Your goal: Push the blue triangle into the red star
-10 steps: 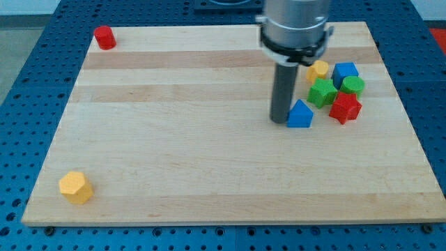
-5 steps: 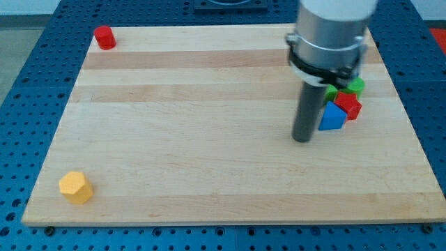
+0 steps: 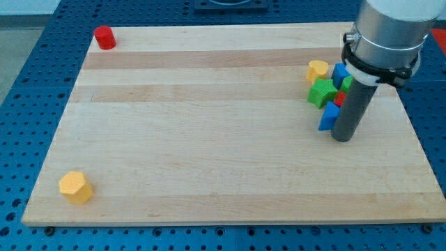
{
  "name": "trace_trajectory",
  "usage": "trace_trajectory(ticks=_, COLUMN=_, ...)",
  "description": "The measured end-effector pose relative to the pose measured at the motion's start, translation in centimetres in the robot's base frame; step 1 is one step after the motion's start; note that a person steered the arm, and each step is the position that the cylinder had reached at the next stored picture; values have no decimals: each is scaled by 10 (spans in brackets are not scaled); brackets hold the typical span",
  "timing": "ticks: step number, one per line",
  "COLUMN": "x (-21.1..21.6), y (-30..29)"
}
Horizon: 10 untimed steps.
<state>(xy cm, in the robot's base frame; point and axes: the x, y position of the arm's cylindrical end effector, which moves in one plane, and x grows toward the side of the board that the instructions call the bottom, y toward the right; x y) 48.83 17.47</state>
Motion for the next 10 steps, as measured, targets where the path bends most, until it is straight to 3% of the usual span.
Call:
trace_trajectory(ticks=4, x=-8, y=-42)
trace_trajectory(ticks=10, x=-15, y=-42)
